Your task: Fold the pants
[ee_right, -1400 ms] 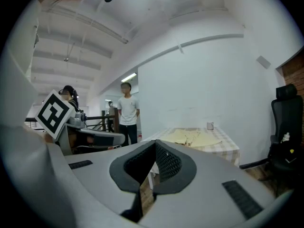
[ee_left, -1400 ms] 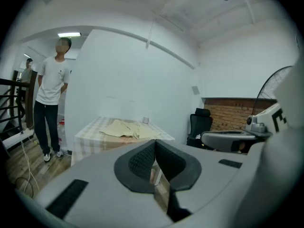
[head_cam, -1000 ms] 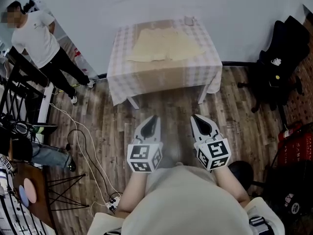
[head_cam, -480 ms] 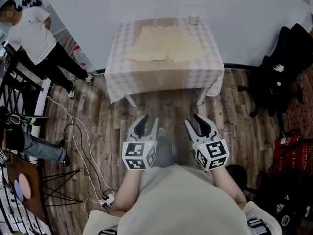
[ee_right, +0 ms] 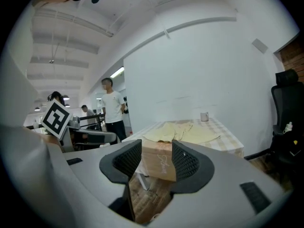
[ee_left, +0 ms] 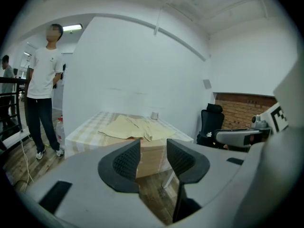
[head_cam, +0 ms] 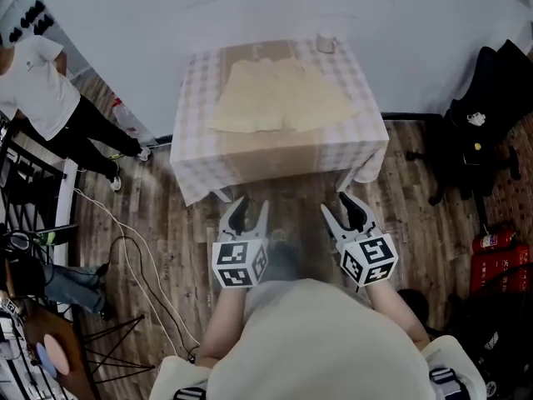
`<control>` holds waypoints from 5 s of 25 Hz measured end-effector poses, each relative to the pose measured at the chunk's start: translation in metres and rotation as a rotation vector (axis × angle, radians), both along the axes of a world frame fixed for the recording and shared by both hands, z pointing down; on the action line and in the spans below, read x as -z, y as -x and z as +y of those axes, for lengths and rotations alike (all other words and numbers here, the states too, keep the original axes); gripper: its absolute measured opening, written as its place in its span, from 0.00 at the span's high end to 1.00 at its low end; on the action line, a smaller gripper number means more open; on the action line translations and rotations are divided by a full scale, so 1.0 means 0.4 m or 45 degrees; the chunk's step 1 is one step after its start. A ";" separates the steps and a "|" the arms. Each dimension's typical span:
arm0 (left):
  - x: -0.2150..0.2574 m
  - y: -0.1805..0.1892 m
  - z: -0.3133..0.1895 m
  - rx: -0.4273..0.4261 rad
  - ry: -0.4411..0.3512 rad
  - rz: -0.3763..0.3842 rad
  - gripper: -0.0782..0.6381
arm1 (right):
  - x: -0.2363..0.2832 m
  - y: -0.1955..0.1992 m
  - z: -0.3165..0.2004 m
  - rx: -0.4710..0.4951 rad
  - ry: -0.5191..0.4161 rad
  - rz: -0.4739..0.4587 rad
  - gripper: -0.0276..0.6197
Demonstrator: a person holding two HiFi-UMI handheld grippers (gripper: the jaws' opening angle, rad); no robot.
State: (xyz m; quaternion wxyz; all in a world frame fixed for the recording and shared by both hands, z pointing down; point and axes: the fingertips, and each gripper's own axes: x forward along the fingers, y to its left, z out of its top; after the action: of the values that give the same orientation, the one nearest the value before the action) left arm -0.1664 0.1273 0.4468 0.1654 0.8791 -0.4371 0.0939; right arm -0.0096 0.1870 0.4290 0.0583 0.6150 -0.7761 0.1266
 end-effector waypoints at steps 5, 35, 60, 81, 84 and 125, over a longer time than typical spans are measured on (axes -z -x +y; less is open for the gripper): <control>-0.010 0.004 -0.176 -0.003 0.019 -0.012 0.67 | 0.011 -0.019 -0.167 -0.034 0.002 0.007 0.69; -0.359 0.219 -0.841 0.282 0.368 -0.190 0.60 | -0.108 0.021 -0.683 0.008 0.151 0.053 0.69; -0.398 0.205 -0.850 0.256 0.483 -0.287 0.85 | -0.140 -0.014 -0.728 -0.056 0.204 0.063 0.69; -0.158 -0.011 -0.789 0.250 0.301 -0.123 0.86 | -0.099 -0.253 -0.744 -0.084 0.129 0.038 0.70; -0.127 -0.095 -0.784 0.234 0.291 -0.097 0.86 | -0.091 -0.318 -0.763 -0.066 0.119 0.036 0.70; -0.300 -1.043 -0.542 -0.397 0.576 -0.316 0.86 | -0.135 -0.838 -0.856 0.210 0.180 -0.012 0.70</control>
State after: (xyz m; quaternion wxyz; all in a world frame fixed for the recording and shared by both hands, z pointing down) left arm 0.2507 -0.0896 0.5669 0.2861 0.8582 -0.2815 0.3199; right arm 0.3258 -0.1554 0.4832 0.1080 0.5428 -0.8135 0.1789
